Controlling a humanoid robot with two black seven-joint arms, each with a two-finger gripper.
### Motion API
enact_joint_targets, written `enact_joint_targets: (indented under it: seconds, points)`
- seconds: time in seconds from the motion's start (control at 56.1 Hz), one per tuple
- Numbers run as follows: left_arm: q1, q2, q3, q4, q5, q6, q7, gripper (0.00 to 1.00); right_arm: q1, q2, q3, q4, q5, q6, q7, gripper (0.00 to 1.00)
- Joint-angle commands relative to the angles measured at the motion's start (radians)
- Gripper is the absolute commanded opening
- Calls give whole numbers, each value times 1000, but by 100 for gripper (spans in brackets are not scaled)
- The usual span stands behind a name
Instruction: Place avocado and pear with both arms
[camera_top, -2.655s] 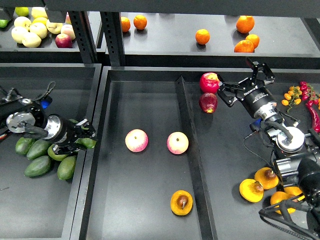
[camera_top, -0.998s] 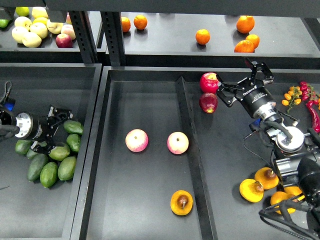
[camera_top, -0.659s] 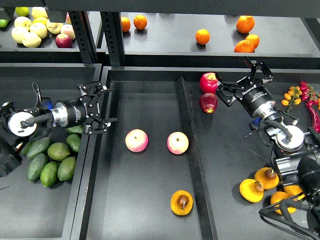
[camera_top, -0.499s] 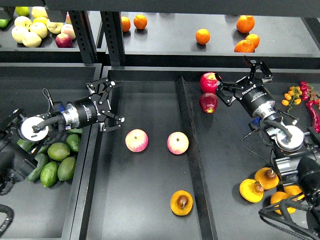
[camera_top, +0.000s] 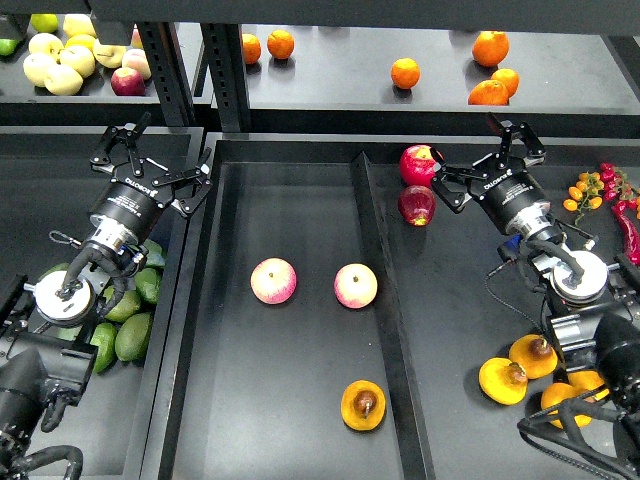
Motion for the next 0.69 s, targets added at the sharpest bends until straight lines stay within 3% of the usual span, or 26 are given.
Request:
enact_joint_targets:
  seconds: [0.0, 0.321, 0.428, 0.517, 0.677]
  points:
    - [0, 0, -16, 10, -6, 0, -2, 98, -4, 0, -8, -3, -3, 0, -44, 100]
    - [-12, 0, -33, 34, -7, 0, -27, 98, -1, 0, -11, 3, -2, 0, -43, 100]
    - [-12, 0, -38, 33, -7, 0, -54, 99, -1, 0, -26, 13, -2, 0, -43, 100]
    - [-11, 0, -38, 31, -7, 0, -77, 99, -1, 0, -63, 14, -2, 0, -47, 100]
    - [-9, 0, -38, 33, -7, 0, -80, 99, 15, 0, -184, 16, -14, 0, -72, 100]
